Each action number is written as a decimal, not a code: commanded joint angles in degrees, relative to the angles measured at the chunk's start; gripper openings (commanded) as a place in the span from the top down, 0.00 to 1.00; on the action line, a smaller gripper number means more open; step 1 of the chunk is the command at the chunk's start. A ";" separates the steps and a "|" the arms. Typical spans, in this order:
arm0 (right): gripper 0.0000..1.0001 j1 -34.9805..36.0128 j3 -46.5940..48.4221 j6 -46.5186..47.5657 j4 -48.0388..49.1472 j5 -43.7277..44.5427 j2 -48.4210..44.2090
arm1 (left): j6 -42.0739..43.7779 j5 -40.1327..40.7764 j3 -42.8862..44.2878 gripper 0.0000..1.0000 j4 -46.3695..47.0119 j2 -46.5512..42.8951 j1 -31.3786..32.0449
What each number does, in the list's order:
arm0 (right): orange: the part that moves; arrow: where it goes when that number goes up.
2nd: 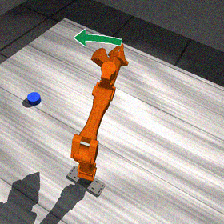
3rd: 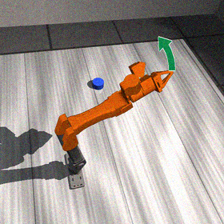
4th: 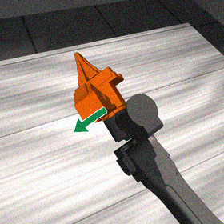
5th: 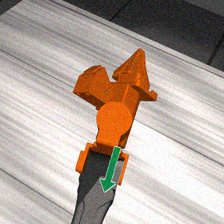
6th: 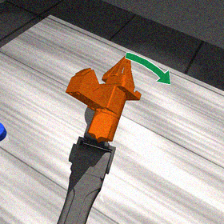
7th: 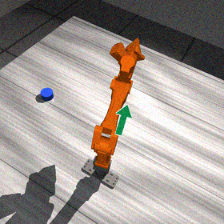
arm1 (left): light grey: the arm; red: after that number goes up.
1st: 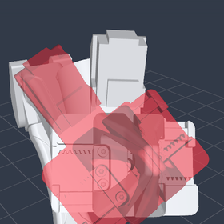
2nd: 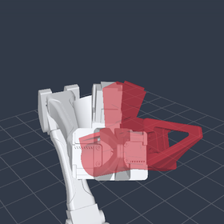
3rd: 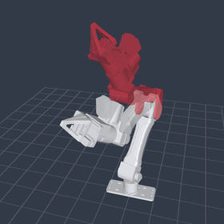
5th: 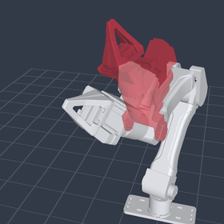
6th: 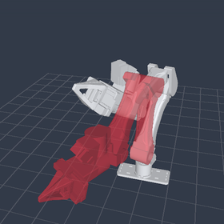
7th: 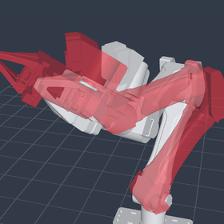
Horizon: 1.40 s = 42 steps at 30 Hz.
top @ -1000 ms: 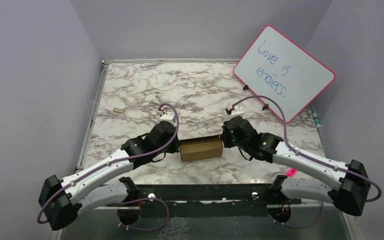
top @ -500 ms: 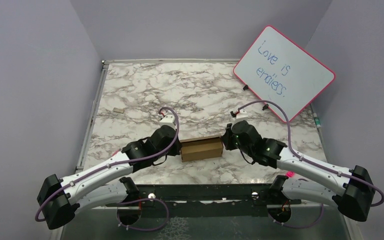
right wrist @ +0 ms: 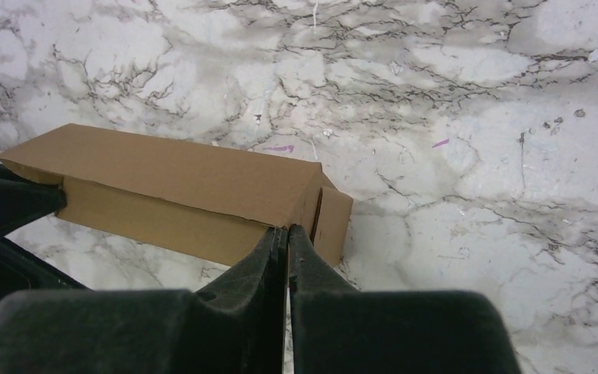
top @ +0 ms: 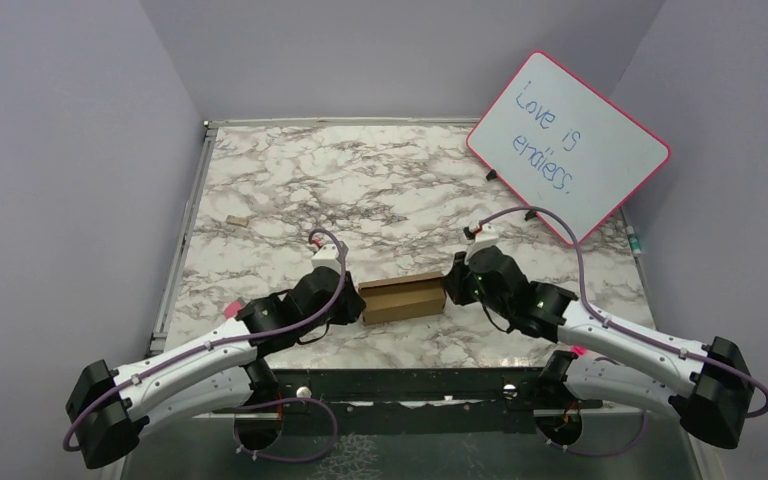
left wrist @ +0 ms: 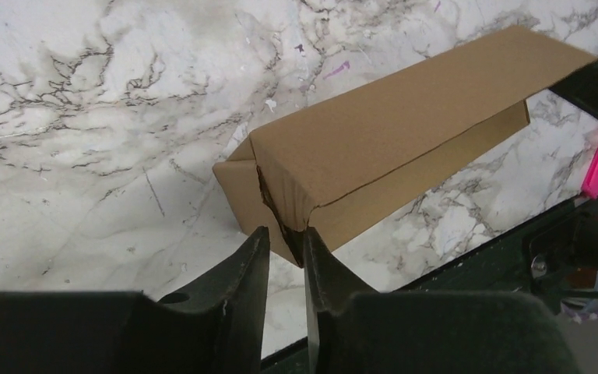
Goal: Fold the paper box
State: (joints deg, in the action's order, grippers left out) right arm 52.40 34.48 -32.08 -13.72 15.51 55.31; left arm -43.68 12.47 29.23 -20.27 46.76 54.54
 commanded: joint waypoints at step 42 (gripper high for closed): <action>0.55 0.06 23.81 13.43 -7.49 -14.18 26.08 | -10.87 -3.15 -16.53 0.81 21.12 -3.47 0.52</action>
State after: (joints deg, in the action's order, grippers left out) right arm 52.40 60.47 -17.52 -23.42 2.90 83.59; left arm -54.24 4.16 13.52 -7.01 40.47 54.89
